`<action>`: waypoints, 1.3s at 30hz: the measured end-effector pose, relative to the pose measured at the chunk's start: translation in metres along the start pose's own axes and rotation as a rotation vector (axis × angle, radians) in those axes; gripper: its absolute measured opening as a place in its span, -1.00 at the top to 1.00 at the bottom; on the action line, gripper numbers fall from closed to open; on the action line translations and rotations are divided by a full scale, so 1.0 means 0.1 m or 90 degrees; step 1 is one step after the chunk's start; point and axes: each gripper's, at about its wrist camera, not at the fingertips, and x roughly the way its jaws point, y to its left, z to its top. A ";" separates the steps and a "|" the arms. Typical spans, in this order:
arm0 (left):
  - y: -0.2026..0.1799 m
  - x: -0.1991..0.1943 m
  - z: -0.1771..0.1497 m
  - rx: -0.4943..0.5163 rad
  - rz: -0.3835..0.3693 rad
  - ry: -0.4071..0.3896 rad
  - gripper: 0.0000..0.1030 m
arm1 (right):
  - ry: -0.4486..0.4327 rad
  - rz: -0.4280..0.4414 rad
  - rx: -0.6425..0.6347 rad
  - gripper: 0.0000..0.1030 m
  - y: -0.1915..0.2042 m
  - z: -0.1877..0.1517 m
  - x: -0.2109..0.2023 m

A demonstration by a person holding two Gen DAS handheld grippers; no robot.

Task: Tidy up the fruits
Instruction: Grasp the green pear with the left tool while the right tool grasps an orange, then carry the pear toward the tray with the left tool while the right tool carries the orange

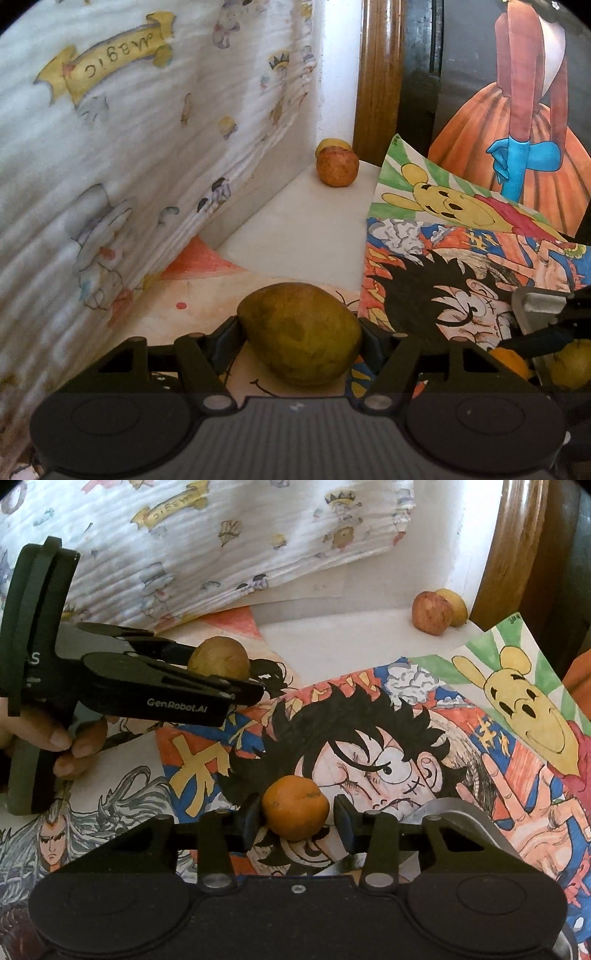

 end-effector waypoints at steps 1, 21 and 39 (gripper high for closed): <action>-0.01 -0.01 -0.01 0.001 -0.002 0.000 -0.37 | -0.001 0.000 -0.002 0.18 0.00 0.00 0.00; -0.04 -0.37 -0.19 -0.018 -0.071 0.002 -0.36 | -0.058 -0.049 -0.009 0.23 0.07 -0.04 -0.15; -0.22 -0.97 -0.34 -0.064 -0.111 -0.045 -0.36 | -0.122 -0.075 -0.003 0.23 0.22 -0.21 -0.53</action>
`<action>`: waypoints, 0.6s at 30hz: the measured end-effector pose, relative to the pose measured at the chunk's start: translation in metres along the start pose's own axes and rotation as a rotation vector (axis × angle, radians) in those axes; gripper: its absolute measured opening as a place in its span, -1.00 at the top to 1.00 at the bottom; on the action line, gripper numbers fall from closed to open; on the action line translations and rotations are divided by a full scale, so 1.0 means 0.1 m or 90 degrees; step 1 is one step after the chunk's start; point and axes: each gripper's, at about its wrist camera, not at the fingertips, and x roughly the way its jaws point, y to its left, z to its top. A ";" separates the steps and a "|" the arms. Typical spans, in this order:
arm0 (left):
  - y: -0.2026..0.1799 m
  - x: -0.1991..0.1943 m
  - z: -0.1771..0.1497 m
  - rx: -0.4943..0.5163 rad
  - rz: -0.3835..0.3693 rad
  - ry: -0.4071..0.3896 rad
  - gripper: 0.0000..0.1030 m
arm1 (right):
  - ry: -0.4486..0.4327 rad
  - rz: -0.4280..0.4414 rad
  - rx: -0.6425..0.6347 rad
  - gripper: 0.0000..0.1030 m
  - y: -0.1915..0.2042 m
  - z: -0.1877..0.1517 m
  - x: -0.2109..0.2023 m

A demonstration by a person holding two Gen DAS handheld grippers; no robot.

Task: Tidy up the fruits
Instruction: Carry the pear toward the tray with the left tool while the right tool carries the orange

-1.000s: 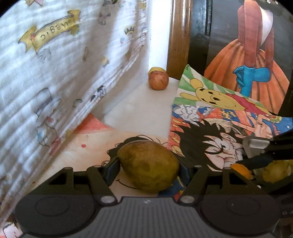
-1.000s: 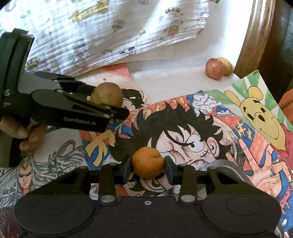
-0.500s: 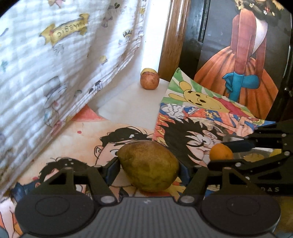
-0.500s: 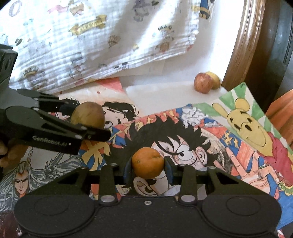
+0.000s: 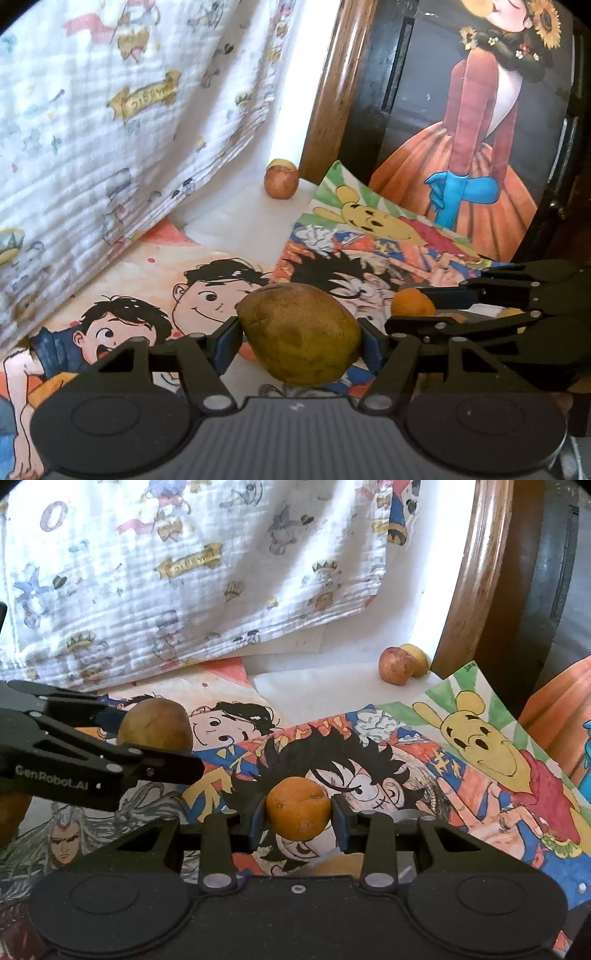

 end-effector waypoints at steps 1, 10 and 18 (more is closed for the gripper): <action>-0.02 -0.04 -0.01 0.000 -0.002 -0.003 -0.36 | -0.003 -0.001 0.002 0.24 0.00 0.00 -0.04; -0.24 -0.35 -0.13 -0.003 -0.013 -0.017 -0.36 | -0.034 -0.016 0.008 0.24 0.08 -0.07 -0.45; -0.43 -0.53 -0.25 -0.009 -0.027 -0.021 -0.36 | -0.051 -0.027 0.011 0.24 0.15 -0.21 -0.76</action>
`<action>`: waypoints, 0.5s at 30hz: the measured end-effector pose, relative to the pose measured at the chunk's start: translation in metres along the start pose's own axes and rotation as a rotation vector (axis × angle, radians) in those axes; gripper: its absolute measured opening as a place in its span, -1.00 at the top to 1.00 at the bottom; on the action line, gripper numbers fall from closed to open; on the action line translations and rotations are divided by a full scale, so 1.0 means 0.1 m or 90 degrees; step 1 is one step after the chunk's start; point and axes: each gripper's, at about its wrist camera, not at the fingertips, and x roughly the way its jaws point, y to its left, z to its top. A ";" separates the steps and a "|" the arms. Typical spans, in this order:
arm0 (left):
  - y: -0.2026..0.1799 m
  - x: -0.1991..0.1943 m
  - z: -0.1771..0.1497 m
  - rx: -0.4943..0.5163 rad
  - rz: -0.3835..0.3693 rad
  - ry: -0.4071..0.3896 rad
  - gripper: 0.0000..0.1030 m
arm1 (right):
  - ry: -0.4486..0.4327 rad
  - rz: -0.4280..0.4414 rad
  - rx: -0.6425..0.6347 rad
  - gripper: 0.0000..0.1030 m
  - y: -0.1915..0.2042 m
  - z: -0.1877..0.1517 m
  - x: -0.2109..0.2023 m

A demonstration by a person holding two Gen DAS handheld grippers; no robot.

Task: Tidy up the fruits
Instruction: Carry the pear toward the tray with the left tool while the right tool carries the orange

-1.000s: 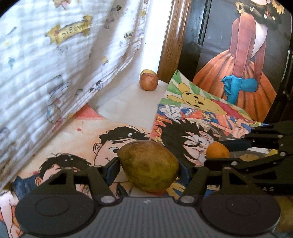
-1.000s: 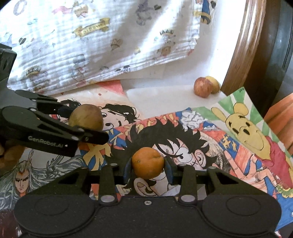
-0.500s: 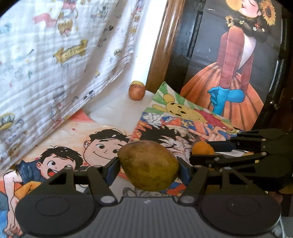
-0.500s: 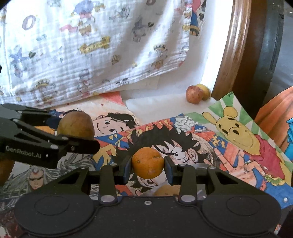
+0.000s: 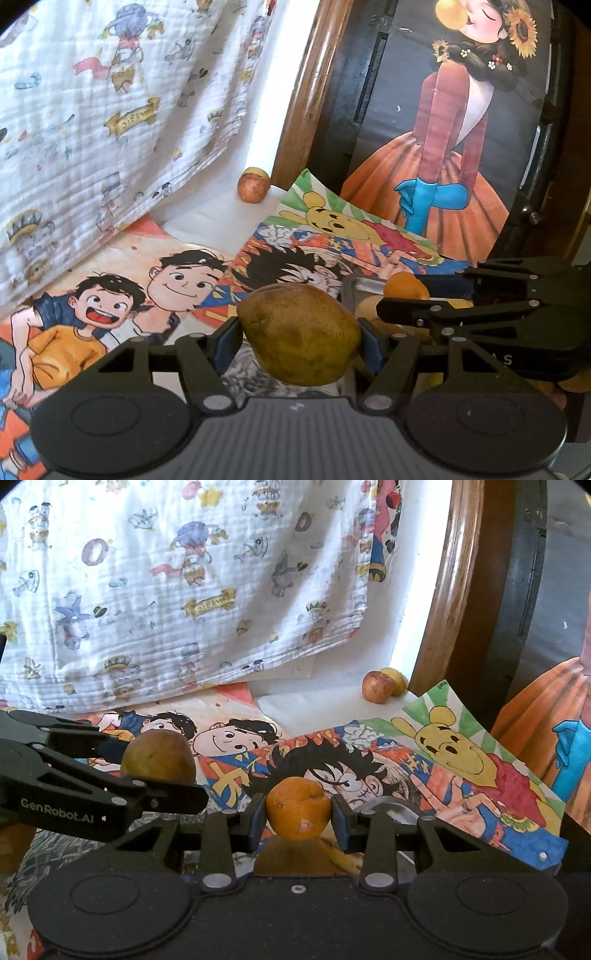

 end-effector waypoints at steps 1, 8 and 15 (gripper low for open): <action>-0.02 -0.02 -0.01 -0.002 -0.002 0.000 -0.36 | -0.001 -0.001 0.001 0.24 0.00 -0.02 -0.03; -0.15 -0.10 -0.10 -0.006 -0.016 0.000 -0.36 | -0.002 -0.012 0.011 0.24 -0.02 -0.11 -0.22; -0.25 -0.16 -0.20 -0.009 -0.030 0.003 -0.36 | -0.002 -0.023 0.019 0.24 -0.04 -0.20 -0.38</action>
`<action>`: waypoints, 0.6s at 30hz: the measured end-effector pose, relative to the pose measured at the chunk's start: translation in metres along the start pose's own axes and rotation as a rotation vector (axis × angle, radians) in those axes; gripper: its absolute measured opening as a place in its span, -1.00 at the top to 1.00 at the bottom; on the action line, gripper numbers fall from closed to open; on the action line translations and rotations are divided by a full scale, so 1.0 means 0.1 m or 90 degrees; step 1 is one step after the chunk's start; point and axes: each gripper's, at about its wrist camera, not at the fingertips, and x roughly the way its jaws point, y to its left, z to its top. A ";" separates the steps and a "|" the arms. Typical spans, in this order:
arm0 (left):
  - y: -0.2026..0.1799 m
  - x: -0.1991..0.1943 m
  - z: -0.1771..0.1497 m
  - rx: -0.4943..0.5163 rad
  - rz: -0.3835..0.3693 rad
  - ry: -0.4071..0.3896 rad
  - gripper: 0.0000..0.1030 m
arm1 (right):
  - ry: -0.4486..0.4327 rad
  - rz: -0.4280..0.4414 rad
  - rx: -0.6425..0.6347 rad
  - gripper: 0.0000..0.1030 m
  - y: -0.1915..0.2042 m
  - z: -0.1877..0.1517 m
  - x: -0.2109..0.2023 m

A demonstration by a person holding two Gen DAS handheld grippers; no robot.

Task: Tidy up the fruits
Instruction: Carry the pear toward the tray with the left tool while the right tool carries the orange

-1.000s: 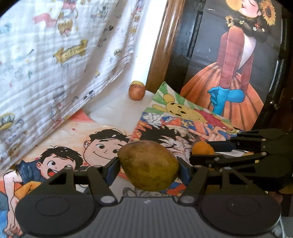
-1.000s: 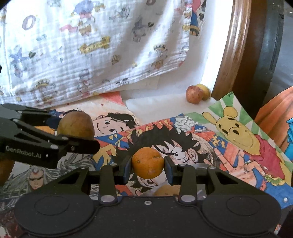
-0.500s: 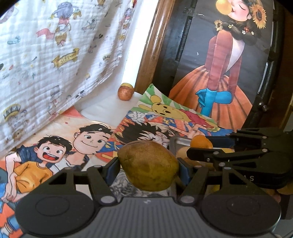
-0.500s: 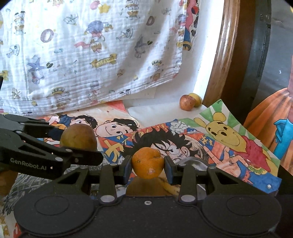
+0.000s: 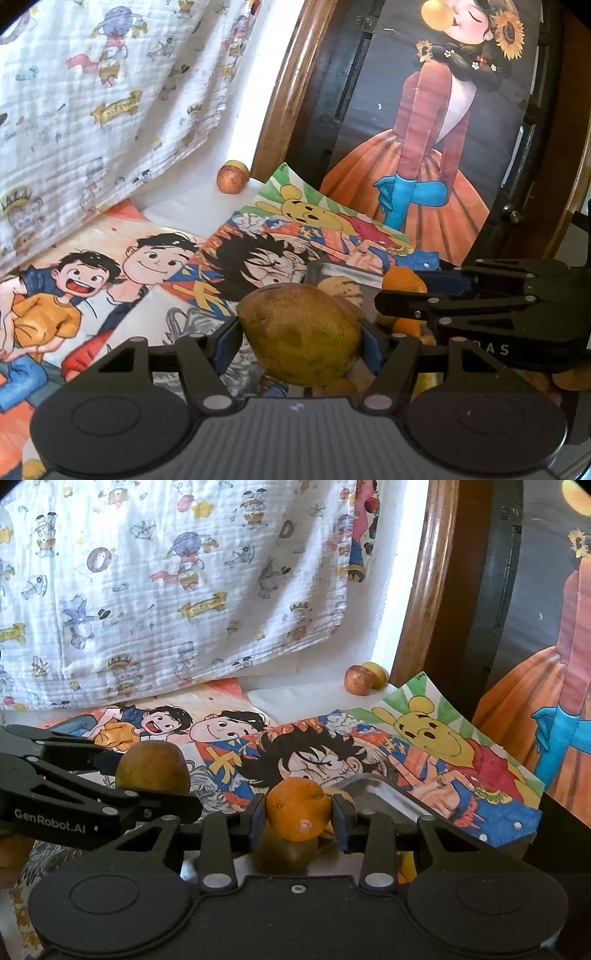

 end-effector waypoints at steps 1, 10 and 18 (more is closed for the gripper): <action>-0.02 -0.01 -0.01 0.000 -0.001 0.000 -0.36 | -0.001 -0.001 0.002 0.24 -0.01 -0.01 -0.02; -0.18 -0.09 -0.12 0.014 -0.014 0.003 -0.36 | -0.010 -0.022 0.024 0.24 -0.12 -0.13 -0.26; -0.34 -0.15 -0.23 0.030 -0.027 0.013 -0.36 | -0.005 -0.046 0.058 0.23 -0.26 -0.34 -0.47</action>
